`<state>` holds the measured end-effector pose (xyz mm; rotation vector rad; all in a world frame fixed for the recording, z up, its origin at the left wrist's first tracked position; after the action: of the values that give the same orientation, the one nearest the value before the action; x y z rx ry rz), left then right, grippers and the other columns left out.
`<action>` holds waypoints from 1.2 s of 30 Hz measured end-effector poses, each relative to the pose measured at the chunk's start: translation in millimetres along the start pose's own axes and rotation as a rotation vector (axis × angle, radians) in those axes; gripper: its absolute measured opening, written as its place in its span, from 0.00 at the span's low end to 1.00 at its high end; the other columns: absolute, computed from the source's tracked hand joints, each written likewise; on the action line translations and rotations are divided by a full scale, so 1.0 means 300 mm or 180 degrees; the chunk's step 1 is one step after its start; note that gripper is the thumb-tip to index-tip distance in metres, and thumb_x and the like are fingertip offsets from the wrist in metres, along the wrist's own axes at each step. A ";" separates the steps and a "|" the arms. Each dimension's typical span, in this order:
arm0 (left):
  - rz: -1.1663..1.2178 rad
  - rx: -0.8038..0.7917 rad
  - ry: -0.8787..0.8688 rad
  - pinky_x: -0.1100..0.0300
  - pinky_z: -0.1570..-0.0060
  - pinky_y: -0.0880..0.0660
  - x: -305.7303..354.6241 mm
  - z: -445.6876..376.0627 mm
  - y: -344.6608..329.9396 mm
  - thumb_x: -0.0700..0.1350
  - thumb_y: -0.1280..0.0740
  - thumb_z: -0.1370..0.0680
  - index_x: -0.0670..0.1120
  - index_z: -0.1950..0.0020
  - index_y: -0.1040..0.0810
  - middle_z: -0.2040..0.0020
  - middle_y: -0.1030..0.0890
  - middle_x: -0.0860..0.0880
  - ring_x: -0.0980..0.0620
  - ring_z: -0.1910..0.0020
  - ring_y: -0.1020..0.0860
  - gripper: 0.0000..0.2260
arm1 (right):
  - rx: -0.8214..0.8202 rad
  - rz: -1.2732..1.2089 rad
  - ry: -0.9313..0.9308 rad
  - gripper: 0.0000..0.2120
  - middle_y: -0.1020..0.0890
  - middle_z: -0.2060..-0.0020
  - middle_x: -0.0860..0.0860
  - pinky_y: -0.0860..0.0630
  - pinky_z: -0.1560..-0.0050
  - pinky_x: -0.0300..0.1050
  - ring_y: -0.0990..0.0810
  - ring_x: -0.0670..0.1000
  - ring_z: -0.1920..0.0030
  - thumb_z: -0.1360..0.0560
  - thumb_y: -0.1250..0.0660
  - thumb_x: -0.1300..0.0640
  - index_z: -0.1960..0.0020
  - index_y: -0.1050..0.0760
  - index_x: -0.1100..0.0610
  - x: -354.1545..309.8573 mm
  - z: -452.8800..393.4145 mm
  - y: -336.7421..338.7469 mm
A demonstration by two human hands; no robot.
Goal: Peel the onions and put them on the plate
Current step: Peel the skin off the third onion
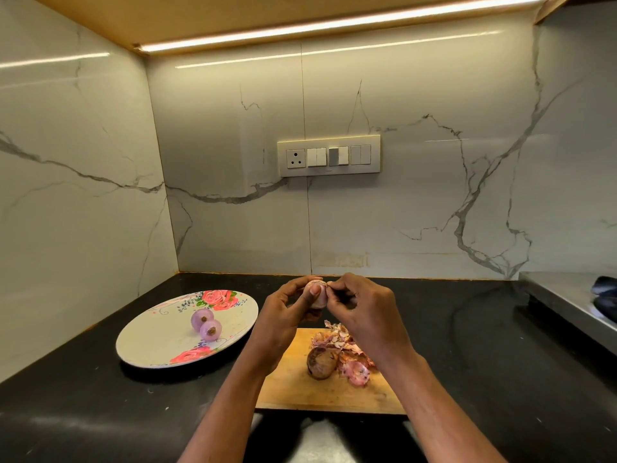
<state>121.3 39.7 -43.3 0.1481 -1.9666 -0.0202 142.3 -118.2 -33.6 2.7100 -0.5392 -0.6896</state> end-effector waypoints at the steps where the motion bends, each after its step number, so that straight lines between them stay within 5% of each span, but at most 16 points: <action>1: -0.0003 0.0004 -0.0015 0.62 0.51 0.21 0.000 0.000 0.000 0.53 0.34 0.22 0.49 0.36 0.20 0.44 0.17 0.51 0.55 0.46 0.18 0.17 | 0.0036 -0.0022 -0.0042 0.07 0.17 0.58 0.45 0.22 0.58 0.29 0.19 0.40 0.59 0.24 0.27 0.51 0.50 0.20 0.54 -0.004 -0.001 -0.002; 10: -0.0100 0.0044 -0.0108 0.60 0.48 0.20 -0.011 -0.004 -0.001 0.54 0.33 0.23 0.50 0.34 0.22 0.39 0.20 0.50 0.54 0.43 0.19 0.19 | 0.0218 -0.0196 -0.0494 0.09 0.19 0.58 0.42 0.24 0.57 0.26 0.20 0.37 0.59 0.26 0.25 0.53 0.48 0.19 0.54 0.007 -0.008 -0.014; 19: 0.0062 0.0038 -0.0099 0.60 0.47 0.20 -0.003 -0.004 -0.001 0.54 0.33 0.23 0.53 0.33 0.22 0.38 0.20 0.52 0.56 0.42 0.19 0.19 | -0.0273 -0.0830 -0.0888 0.17 0.15 0.50 0.42 0.18 0.47 0.39 0.17 0.41 0.47 0.26 0.30 0.42 0.41 0.18 0.49 0.028 -0.018 -0.010; 23: 0.0236 0.0039 -0.0024 0.58 0.47 0.20 -0.005 -0.002 -0.001 0.51 0.32 0.23 0.50 0.34 0.23 0.39 0.19 0.49 0.55 0.43 0.18 0.18 | -0.0162 -0.0755 -0.0884 0.13 0.14 0.53 0.42 0.17 0.50 0.44 0.16 0.42 0.51 0.25 0.28 0.46 0.43 0.16 0.49 0.041 -0.021 -0.004; 36: 0.0565 -0.0176 0.0186 0.59 0.46 0.21 0.000 0.006 -0.011 0.47 0.33 0.23 0.47 0.34 0.22 0.41 0.17 0.49 0.52 0.42 0.18 0.17 | 0.0061 -0.0110 -0.0725 0.06 0.19 0.59 0.42 0.26 0.58 0.24 0.21 0.36 0.58 0.24 0.27 0.56 0.48 0.18 0.54 0.049 -0.012 0.009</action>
<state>120.0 36.4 -44.3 -0.0615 -1.9122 0.0452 155.3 -126.0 -35.3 2.6801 -0.5544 -1.0153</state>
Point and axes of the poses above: each hand's wrist, its own z-axis away from the middle knuckle, its own y-axis out of the back of the hand, x = y × z, the point moved 3 cm from there along -z, towards the middle knuckle
